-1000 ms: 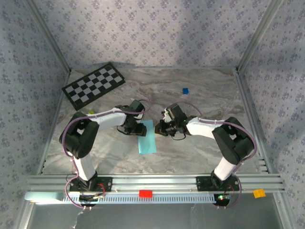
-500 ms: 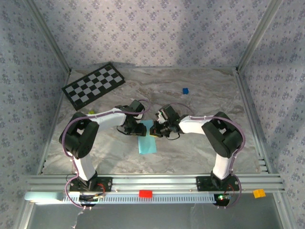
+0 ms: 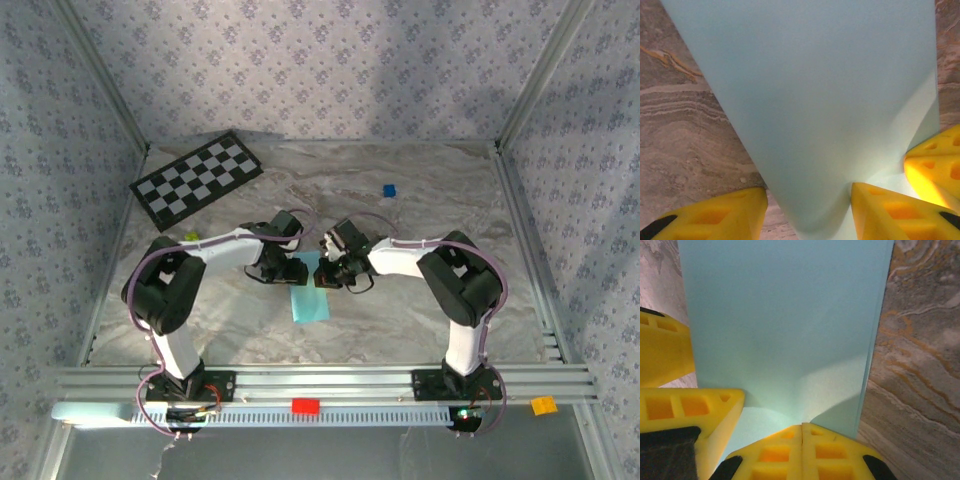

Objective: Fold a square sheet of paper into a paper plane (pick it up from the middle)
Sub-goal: Hold the square sheet of paper at the center of the table.

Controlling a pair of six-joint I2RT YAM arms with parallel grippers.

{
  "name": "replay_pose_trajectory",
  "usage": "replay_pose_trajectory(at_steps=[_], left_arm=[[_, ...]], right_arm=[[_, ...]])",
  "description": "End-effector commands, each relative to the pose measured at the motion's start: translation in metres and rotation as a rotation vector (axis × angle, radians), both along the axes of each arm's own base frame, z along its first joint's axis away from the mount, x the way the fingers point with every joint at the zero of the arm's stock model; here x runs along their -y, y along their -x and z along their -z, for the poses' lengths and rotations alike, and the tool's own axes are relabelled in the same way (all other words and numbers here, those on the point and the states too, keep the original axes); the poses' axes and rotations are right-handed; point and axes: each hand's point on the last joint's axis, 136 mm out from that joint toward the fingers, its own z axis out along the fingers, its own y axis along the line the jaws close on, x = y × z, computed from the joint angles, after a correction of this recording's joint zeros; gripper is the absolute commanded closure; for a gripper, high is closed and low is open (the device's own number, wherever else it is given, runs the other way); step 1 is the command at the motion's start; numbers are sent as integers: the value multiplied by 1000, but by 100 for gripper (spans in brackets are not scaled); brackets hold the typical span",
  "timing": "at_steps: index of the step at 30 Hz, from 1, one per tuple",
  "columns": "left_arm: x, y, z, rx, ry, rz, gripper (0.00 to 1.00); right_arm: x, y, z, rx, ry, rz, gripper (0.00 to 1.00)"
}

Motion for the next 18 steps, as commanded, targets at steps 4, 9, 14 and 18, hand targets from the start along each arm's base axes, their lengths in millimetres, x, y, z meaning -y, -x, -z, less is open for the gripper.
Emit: replay_pose_trajectory(at_steps=[4,9,14,18], left_arm=[[17,-14,-43,120,147,-75,39],[19,-21,-91,212,307,-174,36],[35,-17,-106,169,508,-207,60],[58,-11,-96,86,608,-205,79]], right_arm=[[56,23,43,-114,225,-3,99],[60,19,38,-119,217,-15,100],[55,19,37,-135,177,-15,100],[54,21,42,-148,183,-1,100]])
